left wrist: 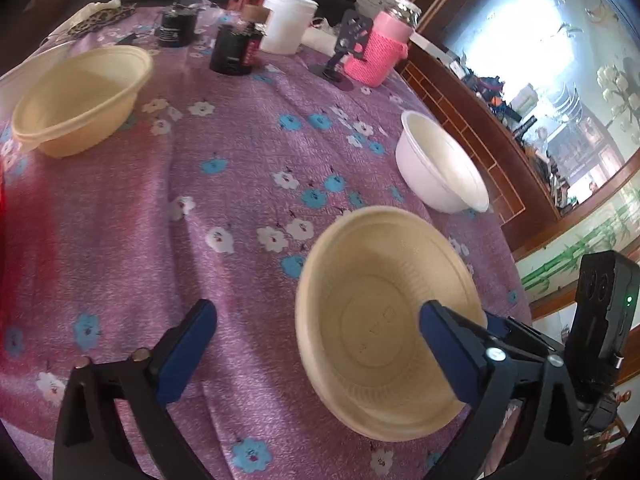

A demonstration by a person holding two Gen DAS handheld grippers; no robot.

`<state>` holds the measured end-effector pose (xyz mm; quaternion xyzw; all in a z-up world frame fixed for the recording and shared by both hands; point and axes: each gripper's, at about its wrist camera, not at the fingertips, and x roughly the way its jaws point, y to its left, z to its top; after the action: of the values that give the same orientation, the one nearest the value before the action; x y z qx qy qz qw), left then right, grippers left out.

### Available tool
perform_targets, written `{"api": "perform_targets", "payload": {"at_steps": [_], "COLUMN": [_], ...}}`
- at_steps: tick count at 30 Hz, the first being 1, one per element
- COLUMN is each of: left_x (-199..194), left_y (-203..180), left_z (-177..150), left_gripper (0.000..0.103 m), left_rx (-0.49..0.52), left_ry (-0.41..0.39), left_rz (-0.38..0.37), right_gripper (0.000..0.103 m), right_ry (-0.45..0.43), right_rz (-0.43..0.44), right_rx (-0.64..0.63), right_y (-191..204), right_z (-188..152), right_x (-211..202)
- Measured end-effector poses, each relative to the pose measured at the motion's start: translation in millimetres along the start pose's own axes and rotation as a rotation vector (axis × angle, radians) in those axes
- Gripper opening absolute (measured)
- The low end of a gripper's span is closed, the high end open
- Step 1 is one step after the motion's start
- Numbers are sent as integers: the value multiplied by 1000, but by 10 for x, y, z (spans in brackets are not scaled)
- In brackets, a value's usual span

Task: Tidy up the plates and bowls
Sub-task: 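Grasp the beige bowl rim with the right tool and lift it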

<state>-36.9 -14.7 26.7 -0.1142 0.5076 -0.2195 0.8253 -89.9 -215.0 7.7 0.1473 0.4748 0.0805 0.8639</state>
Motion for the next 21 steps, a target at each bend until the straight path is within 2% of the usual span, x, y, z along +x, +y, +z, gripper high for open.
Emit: {"api": "perform_targets", "payload": {"at_steps": [1, 2, 3, 4, 5, 6, 7, 10, 14, 17, 21], "left_x": [28, 73, 109, 103, 88, 95, 102, 26, -217, -429, -880], "left_y": [-4, 0, 2, -12, -37, -40, -41, -50, 42, 119, 356], "left_z": [-9, -31, -52, -67, -86, -99, -114, -172, -208, -224, -222], "left_gripper": [85, 71, 56, 52, 42, 28, 22, 22, 22, 22, 22], "left_rx": [0, -2, -1, 12, 31, 34, 33, 48, 34, 19, -28], "left_ry": [20, 50, 71, 59, 50, 60, 72, 43, -12, -57, -155], "left_rz": [-5, -17, -18, 3, 15, 1, -16, 0, -13, -3, 27], "right_gripper": [55, 54, 49, 42, 38, 29, 25, 23, 22, 22, 21], "right_ry": [5, 8, 11, 19, 26, 32, 33, 5, -23, -45, -76], "right_rz": [0, -3, -5, -2, 4, 10, 12, -13, -8, -4, 35], "right_rx": [0, -4, -5, -7, -9, -11, -12, -31, -49, -90, -165], "right_y": [8, 23, 37, 54, 65, 92, 124, 235, 414, 656, 1129], "right_z": [-16, -36, -53, -74, -88, -107, -121, -132, -117, -80, 21], "right_x": [3, 5, 6, 13, 19, 24, 24, -38, -135, -208, -292]}}
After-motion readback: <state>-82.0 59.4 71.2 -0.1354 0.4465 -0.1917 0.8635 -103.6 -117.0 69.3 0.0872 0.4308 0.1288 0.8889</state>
